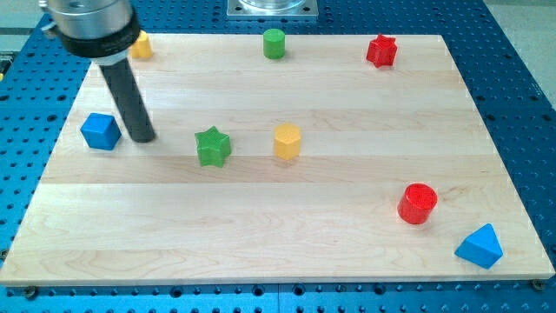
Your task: Push the green star to the right center
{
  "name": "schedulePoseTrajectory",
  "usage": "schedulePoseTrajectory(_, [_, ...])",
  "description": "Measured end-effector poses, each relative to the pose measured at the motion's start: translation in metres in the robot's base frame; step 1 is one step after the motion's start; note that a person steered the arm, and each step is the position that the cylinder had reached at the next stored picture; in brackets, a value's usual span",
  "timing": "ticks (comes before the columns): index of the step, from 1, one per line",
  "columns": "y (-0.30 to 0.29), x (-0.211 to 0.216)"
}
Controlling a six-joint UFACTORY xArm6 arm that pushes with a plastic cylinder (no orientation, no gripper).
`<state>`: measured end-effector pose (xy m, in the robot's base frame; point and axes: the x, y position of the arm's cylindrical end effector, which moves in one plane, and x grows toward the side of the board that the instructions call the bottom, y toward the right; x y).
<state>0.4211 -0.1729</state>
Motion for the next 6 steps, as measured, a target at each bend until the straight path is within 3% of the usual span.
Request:
schedulePoseTrajectory(5, [0.027, -0.010])
schedulePoseTrajectory(6, [0.040, 0.041])
